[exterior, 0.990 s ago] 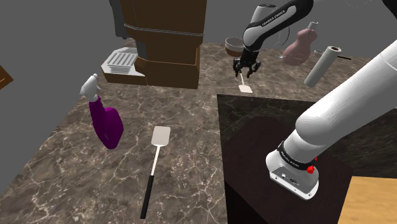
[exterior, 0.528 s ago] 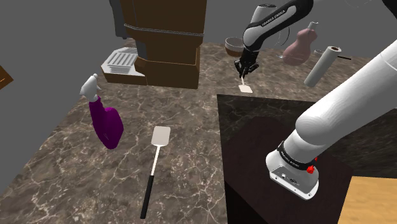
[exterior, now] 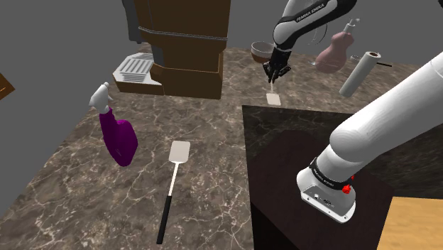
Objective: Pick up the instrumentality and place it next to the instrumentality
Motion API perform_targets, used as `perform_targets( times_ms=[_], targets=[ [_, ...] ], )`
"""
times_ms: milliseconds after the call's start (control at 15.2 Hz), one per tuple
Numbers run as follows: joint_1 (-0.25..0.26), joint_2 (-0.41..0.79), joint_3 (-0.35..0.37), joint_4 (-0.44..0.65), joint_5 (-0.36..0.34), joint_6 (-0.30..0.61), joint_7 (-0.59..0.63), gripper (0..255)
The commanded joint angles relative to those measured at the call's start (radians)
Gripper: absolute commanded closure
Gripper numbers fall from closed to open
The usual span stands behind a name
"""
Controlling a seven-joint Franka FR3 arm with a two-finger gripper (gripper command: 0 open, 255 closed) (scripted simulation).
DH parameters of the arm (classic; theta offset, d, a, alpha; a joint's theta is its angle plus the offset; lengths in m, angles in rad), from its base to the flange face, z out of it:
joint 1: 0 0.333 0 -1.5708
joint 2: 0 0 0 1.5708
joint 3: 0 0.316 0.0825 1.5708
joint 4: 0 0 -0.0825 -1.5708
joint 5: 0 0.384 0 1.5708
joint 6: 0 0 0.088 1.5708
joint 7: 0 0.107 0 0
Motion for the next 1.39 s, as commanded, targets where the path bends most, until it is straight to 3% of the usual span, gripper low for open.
perform_targets(
  times_ms=[0, 594, 1320],
  targets=[
    [0.000, -0.017, 0.001, 0.014, -0.002, -0.032, 0.000, 255],
    [-0.001, -0.081, 0.008, 0.081, -0.005, -0.162, 0.002, 255],
    [0.120, -0.100, 0.201, 0.062, 0.038, -0.175, 0.286, 255]
  ],
)
